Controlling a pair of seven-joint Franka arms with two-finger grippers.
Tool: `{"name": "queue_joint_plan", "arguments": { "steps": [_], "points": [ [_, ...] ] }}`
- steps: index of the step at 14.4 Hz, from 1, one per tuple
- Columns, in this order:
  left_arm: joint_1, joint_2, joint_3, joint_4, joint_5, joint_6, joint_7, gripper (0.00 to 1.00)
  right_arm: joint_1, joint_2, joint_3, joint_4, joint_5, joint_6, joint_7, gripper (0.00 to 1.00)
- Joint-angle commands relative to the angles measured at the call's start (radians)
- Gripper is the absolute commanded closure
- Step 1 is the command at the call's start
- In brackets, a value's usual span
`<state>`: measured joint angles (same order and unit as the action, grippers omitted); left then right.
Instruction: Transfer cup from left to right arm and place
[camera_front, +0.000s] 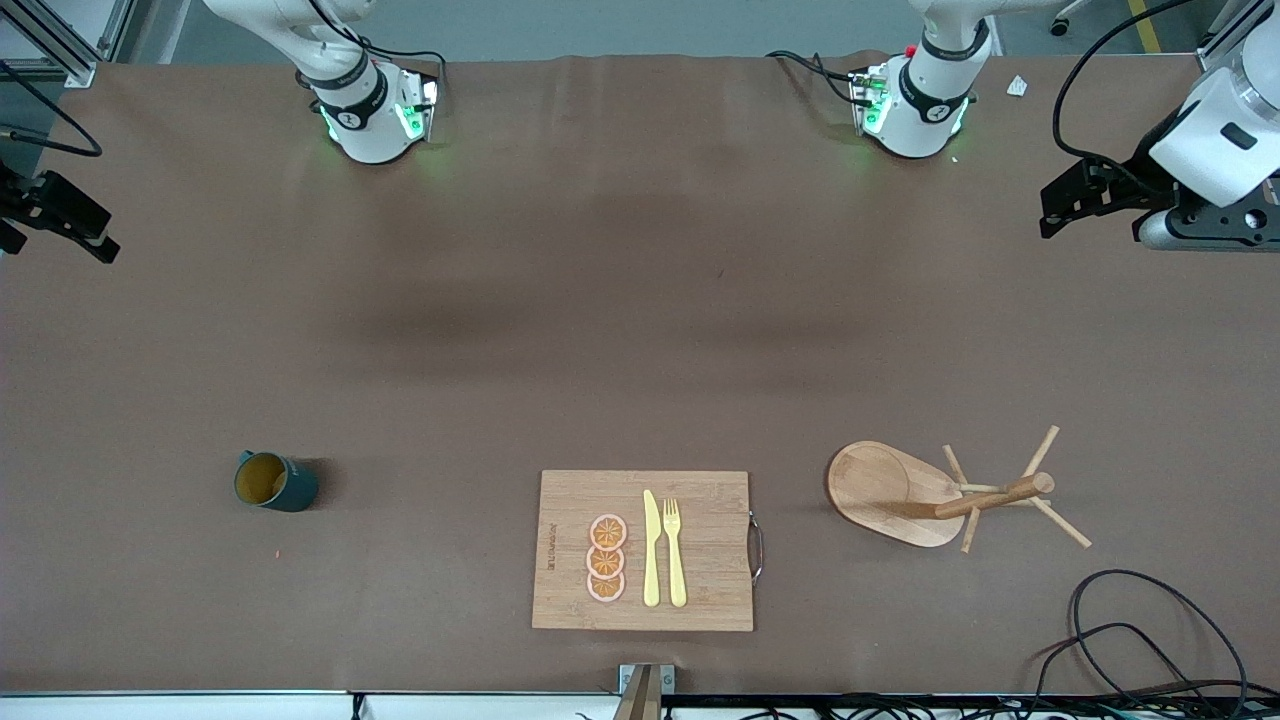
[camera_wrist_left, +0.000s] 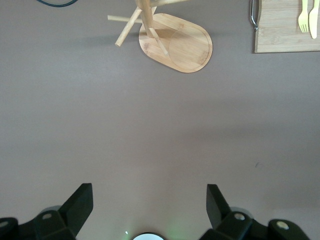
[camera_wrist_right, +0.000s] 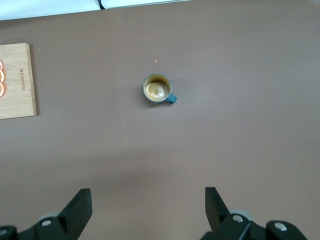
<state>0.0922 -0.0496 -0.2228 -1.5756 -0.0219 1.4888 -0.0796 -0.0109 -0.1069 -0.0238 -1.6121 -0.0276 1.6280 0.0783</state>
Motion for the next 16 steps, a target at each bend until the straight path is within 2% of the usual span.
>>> {"name": "queue_joint_plan", "arguments": {
  "steps": [1,16],
  "points": [
    [0.000,0.010,-0.001,0.028,0.003,-0.022,0.012,0.00,-0.012,-0.011,0.012,-0.002,-0.012,-0.007,0.017,0.00],
    [0.001,0.010,-0.001,0.026,0.002,-0.024,0.012,0.00,-0.011,-0.013,0.012,-0.003,-0.014,-0.017,0.018,0.00]
  ]
}}
